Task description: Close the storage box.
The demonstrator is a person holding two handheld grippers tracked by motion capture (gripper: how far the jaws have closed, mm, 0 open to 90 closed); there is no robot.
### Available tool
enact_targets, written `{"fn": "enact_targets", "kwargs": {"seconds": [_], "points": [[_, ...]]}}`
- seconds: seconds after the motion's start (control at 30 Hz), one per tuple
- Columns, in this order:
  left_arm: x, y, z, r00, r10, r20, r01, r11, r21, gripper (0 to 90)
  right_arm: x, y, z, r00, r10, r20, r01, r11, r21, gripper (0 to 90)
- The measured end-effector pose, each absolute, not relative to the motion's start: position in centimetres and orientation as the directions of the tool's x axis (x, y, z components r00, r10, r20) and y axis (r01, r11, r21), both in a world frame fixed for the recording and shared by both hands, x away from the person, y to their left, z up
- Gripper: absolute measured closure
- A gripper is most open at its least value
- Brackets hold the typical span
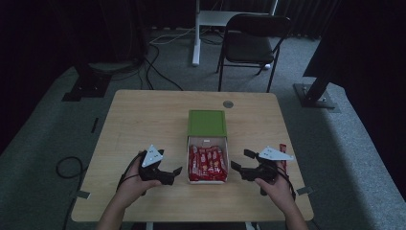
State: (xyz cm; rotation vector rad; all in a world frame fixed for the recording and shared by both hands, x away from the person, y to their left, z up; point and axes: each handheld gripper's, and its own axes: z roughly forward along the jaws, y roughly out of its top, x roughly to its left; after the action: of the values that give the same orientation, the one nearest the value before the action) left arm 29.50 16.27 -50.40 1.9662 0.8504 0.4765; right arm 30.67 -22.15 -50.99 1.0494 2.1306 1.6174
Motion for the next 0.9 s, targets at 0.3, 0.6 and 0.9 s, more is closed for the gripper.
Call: {"fn": "enact_targets", "kwargs": {"seconds": [0.3, 0.6, 0.9], "points": [[29.9, 15.3, -50.9, 0.699, 0.715, -0.002, 0.373, -0.363, 0.854, 4.1, 30.4, -21.7, -51.4, -0.73, 0.648, 0.216, 0.39, 0.136, 0.911, 17.4], [29.7, 15.2, -50.8, 0.702, 0.712, -0.003, 0.366, -0.358, 0.859, 4.1, 30.5, -21.1, -51.8, -0.744, 0.634, 0.213, 0.393, 0.157, 0.906, 17.4], [29.3, 14.8, -50.4, 0.724, 0.69, -0.006, 0.35, -0.361, 0.864, 4.1, 30.7, -21.1, -52.2, -0.734, 0.642, 0.221, 0.408, 0.157, 0.899, 17.9]]}}
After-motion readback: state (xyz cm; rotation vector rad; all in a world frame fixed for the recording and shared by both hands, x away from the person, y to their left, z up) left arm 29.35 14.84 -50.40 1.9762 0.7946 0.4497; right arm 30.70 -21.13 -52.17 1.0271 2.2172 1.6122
